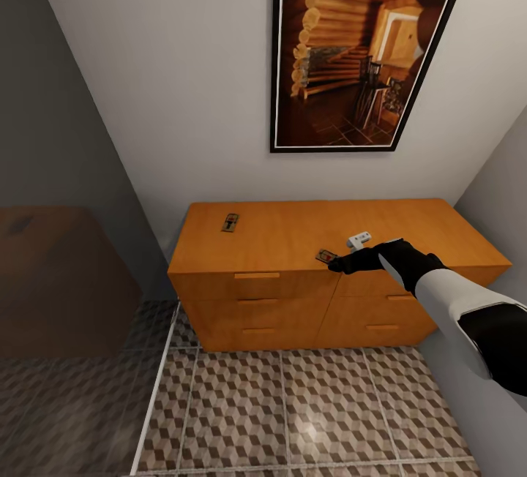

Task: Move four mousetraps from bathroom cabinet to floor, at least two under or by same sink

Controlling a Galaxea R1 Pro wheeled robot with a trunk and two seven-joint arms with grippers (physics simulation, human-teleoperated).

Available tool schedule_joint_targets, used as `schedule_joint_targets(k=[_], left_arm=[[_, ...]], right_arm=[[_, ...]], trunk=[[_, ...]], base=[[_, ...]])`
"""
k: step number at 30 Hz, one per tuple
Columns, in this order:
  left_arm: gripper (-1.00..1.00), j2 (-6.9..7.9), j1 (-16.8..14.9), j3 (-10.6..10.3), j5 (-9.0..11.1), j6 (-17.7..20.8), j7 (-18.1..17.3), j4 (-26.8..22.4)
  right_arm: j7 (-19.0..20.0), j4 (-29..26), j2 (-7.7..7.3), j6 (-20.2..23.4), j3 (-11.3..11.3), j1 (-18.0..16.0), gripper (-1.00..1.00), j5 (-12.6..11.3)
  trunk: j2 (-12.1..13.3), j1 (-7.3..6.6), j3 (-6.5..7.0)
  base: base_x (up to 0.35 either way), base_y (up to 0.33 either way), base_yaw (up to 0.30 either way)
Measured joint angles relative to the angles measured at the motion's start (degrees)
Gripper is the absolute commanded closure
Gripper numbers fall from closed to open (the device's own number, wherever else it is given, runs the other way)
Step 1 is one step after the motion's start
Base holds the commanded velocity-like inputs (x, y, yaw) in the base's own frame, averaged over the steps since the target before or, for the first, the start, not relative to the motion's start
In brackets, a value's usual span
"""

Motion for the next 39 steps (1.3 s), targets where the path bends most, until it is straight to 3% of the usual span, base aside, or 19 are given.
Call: schedule_joint_targets(k=[39], left_arm=[[-1.00, -0.16, 0.00, -0.01, -0.01, 0.00, -0.01, -0.02]], right_arm=[[-0.08, -0.38, -0.24, -0.02, -0.13, 0.02, -1.00, 0.00]], trunk=[[0.00, 0.00, 0.00]], base=[[0.000, 0.000, 0.000]])
